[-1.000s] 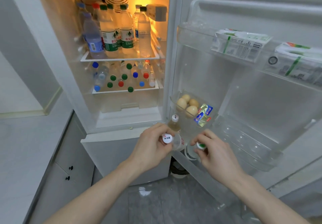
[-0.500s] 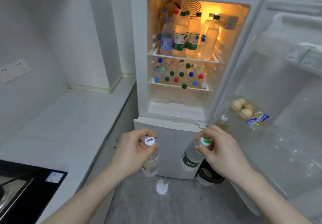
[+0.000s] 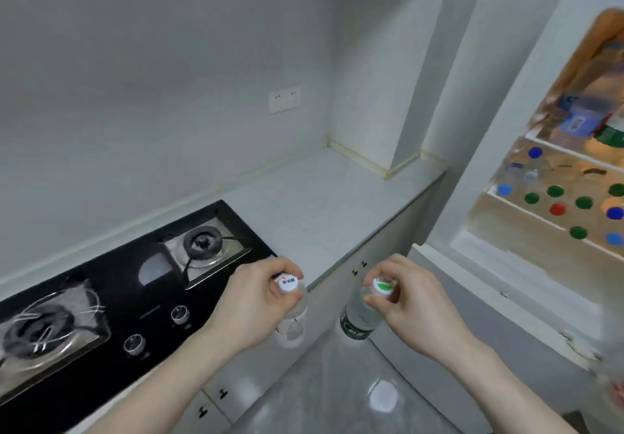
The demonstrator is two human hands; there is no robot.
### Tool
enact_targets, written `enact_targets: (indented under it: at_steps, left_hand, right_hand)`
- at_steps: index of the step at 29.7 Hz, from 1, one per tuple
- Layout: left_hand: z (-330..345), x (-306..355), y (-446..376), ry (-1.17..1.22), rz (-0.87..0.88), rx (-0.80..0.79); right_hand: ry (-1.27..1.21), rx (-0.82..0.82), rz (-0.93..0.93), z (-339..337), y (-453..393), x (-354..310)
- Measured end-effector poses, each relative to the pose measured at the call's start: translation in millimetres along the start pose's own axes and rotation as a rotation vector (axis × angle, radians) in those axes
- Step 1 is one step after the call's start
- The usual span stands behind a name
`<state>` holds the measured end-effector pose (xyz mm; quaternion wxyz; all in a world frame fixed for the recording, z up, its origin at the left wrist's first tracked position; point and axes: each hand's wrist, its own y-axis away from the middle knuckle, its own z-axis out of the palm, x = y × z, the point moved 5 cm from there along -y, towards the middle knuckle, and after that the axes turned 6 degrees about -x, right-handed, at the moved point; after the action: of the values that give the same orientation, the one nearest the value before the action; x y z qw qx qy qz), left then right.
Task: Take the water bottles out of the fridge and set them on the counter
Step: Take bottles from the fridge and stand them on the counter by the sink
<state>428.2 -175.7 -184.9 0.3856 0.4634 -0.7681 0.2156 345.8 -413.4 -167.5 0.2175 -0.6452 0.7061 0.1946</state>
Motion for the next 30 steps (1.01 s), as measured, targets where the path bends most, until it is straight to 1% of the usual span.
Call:
enact_targets:
  at_steps: [2, 3, 5, 6, 8, 13, 14, 15, 17, 18, 20, 21, 26, 28, 30]
  left_hand:
    - [-18.8, -19.4, 15.8, -0.017, -0.070, 0.087]
    - [-34.1, -32.7, 28.6, -0.024, -0.131, 0.161]
    - [-46.3, -45.9, 40.8, -0.025, -0.176, 0.215]
    - [-59.1, -59.0, 59.8, -0.020, -0.243, 0.285]
    - [-67.0, -68.1, 73.3, -0.018, -0.295, 0.318]
    - [-100.5, -102.0, 150.7, -0.013, -0.507, 0.562]
    - [-106.7, -106.1, 168.9, -0.004, -0.535, 0.598]
    - [-108.0, -108.4, 171.9, -0.006, -0.536, 0.601]
    - [-125.0, -116.4, 222.6, 0.014, -0.602, 0.713]
    - [-126.9, -119.4, 227.4, 0.019, -0.608, 0.717]
    - [-137.9, -125.8, 265.6, 0.016, -0.658, 0.786]
    - [-139.2, -128.5, 269.5, 0.019, -0.678, 0.787]
    - [-171.6, -146.6, 379.5, 0.034, -0.773, 0.902]
    - [-179.7, -150.6, 401.2, 0.042, -0.795, 0.916]
    - [-191.9, -157.3, 445.4, 0.047, -0.814, 0.952]
  right_hand:
    - [-0.001, -0.086, -0.077, 15.4, -24.7, -19.3]
    - [0.003, -0.144, -0.152, 29.7, -41.0, -35.8]
    - [-0.005, -0.183, -0.194, 40.8, -56.3, -50.1]
    - [-0.007, -0.239, -0.270, 58.4, -70.6, -68.0]
    - [-0.006, -0.264, -0.319, 69.0, -80.4, -79.3]
    - [0.019, -0.443, -0.522, 124.9, -94.2, -147.8]
    - [0.016, -0.469, -0.566, 136.7, -94.7, -163.9]
    - [0.006, -0.479, -0.562, 138.2, -95.0, -168.1]
    - [0.033, -0.554, -0.679, 167.5, -84.7, -213.6]
    - [0.032, -0.560, -0.686, 169.8, -83.3, -219.1]
    - [0.021, -0.611, -0.758, 191.4, -72.2, -254.8]
    - [0.016, -0.611, -0.769, 193.9, -70.1, -259.8]
    - [0.025, -0.674, -0.909, 253.5, -13.0, -351.8]
    - [0.017, -0.677, -0.922, 264.0, -1.7, -371.5]
    - [0.016, -0.701, -0.965, 286.2, 25.1, -404.3]
